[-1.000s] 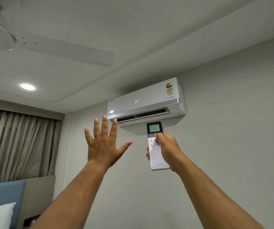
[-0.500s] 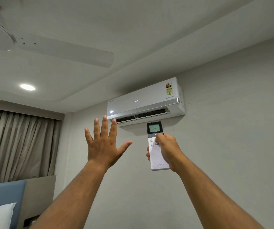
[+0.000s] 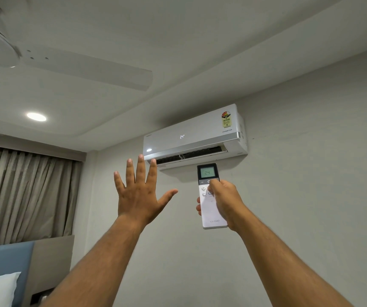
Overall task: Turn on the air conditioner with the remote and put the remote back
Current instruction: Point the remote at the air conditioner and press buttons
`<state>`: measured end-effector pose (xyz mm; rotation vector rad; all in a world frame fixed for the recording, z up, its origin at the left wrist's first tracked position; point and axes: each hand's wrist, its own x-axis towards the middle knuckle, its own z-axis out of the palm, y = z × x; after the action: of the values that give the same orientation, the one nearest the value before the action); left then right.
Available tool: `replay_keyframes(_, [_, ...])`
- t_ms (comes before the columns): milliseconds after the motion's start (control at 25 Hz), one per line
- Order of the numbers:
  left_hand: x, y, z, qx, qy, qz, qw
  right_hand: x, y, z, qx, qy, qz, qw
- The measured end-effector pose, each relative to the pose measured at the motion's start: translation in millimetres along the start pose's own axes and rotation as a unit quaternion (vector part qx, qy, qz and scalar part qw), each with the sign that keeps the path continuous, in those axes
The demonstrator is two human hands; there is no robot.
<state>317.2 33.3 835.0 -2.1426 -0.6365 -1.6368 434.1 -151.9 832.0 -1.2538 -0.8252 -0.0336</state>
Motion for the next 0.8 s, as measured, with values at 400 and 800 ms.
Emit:
replay_keyframes(400, [1.8, 1.0, -0.7, 0.001, 0.009, 0.002, 1.000, 1.5, 2.5, -1.4, -0.008, 0.006, -0.001, 1.000])
replay_keyframes(800, [3.0, 1.0, -5.1, 0.007, 0.016, 0.015, 1.000, 2.8, 2.3, -1.0, 0.006, 0.003, 0.000, 1.000])
